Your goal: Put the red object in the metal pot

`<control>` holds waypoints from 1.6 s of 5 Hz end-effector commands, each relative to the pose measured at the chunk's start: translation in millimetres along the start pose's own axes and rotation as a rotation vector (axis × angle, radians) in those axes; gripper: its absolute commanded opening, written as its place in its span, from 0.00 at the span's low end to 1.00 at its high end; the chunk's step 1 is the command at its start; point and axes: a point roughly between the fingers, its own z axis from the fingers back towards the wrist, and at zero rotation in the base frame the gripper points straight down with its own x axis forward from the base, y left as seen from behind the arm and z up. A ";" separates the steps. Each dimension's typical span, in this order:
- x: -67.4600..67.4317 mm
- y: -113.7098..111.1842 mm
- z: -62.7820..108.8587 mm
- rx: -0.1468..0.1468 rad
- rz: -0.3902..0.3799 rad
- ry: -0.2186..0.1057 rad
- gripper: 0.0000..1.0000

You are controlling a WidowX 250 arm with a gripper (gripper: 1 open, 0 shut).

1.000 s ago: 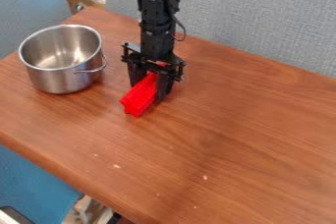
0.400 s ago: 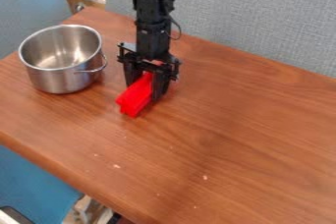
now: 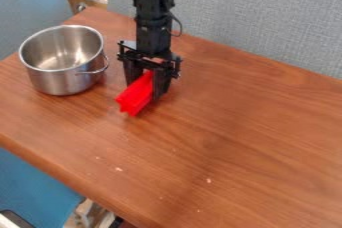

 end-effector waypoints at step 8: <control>-8.3 70.1 109.9 -0.018 0.164 -0.210 0.00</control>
